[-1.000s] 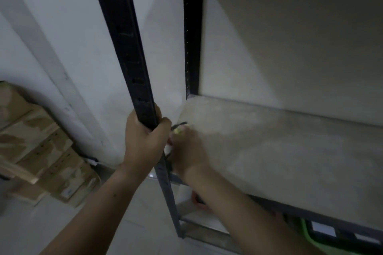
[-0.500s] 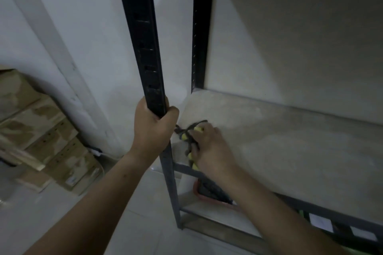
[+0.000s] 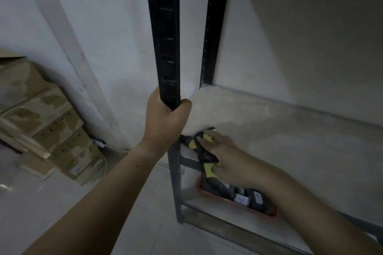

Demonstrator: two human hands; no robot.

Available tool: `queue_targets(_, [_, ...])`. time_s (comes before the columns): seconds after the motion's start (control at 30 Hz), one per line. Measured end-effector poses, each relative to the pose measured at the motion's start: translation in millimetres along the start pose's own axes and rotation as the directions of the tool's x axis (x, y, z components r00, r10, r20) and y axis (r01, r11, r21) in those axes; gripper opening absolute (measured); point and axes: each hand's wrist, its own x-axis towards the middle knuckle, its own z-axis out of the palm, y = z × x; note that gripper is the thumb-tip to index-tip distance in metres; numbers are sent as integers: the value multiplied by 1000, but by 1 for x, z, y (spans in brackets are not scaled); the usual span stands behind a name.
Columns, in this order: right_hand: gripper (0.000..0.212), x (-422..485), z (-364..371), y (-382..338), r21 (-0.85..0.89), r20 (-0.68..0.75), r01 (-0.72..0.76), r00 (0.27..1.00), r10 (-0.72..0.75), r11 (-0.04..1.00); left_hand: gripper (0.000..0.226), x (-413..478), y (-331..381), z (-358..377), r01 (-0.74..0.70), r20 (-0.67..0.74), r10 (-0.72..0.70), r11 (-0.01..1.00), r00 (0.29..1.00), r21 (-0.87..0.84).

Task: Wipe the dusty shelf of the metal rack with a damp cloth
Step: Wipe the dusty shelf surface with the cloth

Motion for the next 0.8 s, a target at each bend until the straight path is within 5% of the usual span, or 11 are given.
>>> queue_targets(0.13, [47, 44, -11, -37, 208, -45, 106, 994, -99, 972, 21, 1, -3, -1, -4, -7, 4, 1000, 1000, 27])
queue_targets(0.27, [35, 62, -36, -32, 461, -179, 44, 983, 45, 886, 19, 1, -3, -1, 28, -15, -27, 999, 1000, 26])
queue_targets(0.47, [43, 22, -66, 52, 114, -711, -102, 686, 153, 988, 20, 1, -2, -1, 48, 1, -48, 999, 999, 26])
queue_targets(0.6, [43, -35, -78, 151, 209, -703, -470, 537, 466, 857, 22, 1, -1, 0, 39, 6, -39, 999, 999, 32])
queue_targets(0.7, [56, -42, -62, 173, 214, -609, -632, 510, 608, 745, 27, 2, 0, 1, 44, -17, -44, 999, 999, 26])
queue_targets(0.8, [52, -20, -36, 121, 147, -684, -462, 592, 427, 875, 27, 2, 0, 1, 31, -16, -30, 999, 999, 34])
